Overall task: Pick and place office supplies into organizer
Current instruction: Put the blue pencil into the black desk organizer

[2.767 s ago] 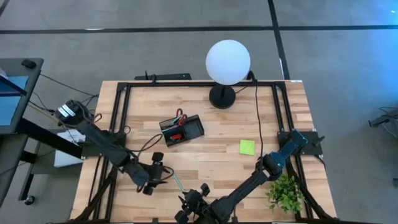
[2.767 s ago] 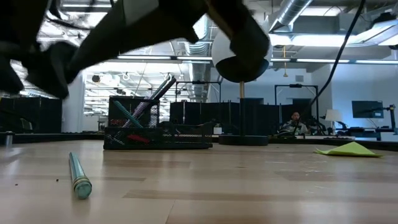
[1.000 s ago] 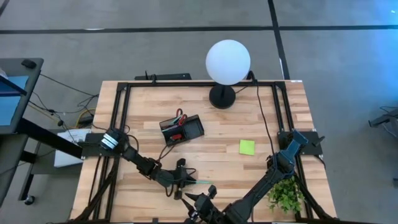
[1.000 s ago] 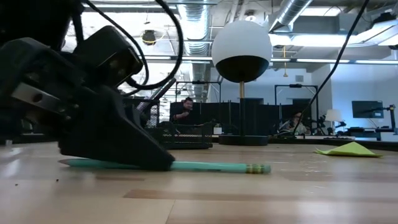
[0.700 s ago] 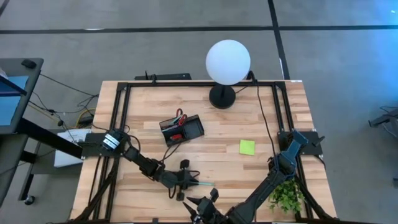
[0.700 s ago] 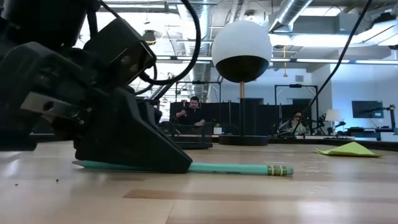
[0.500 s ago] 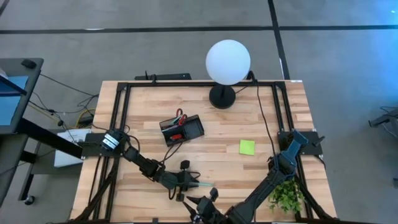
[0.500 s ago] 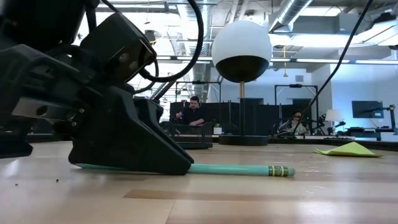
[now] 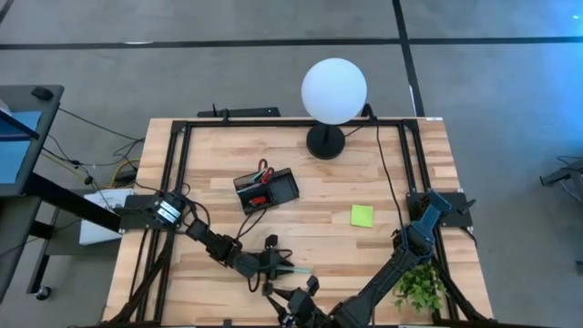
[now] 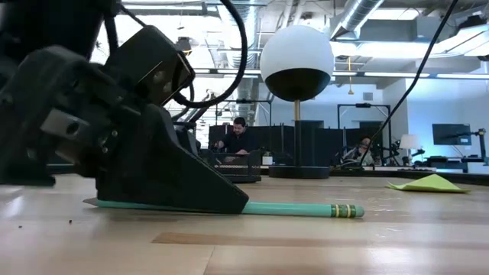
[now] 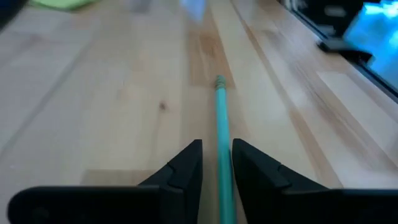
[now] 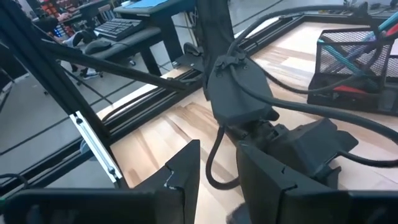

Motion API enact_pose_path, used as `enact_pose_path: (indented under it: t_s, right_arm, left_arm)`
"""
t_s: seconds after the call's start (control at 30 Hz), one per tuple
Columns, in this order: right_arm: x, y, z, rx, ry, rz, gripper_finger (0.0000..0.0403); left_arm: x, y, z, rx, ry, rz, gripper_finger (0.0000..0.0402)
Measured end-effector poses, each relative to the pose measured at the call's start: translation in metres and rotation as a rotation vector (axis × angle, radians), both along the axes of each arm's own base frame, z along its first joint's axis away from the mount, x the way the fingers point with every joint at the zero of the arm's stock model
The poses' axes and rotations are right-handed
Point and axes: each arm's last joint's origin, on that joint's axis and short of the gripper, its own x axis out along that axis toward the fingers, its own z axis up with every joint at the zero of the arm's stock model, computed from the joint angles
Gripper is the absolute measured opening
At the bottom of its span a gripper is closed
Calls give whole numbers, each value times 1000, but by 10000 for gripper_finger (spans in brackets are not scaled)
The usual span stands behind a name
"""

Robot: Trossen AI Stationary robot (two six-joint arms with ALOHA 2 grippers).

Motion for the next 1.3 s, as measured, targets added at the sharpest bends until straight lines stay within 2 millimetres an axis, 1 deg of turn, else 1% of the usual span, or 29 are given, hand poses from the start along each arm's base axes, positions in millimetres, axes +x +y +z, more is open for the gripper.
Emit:
enact_pose_path:
  t_s: [0.13, 0.27, 0.47, 0.67, 0.87, 0.93, 1.1, 1.3]
  right_arm:
    - [-1, 1, 0, 3, -3, 3, 98]
    - [-2, 3, 0, 3, -2, 7, 98]
    - [-2, 3, 0, 2, -2, 7, 98]
    - [-2, 3, 0, 2, -1, 7, 98]
    - [-2, 3, 0, 0, 1, 7, 98]
    - [-2, 3, 0, 0, 1, 8, 98]
    - [-2, 3, 0, 0, 1, 8, 98]
    - [-4, 5, 0, 0, 1, 13, 98]
  left_arm:
    - [-2, -5, -3, 9, -42, 41, 70]
    - [-4, -9, -1, 18, -38, -7, 62]
    - [-5, -10, -1, 4, -13, -46, 64]
    - [-6, -12, -1, 2, -10, -66, 87]
    - [-5, -12, 0, 5, -15, -72, 129]
    - [-5, -12, 5, 7, -16, -69, 143]
    - [-6, -11, 26, 33, -8, -83, 160]
    - [-18, -1, 53, 130, 165, -66, 155]
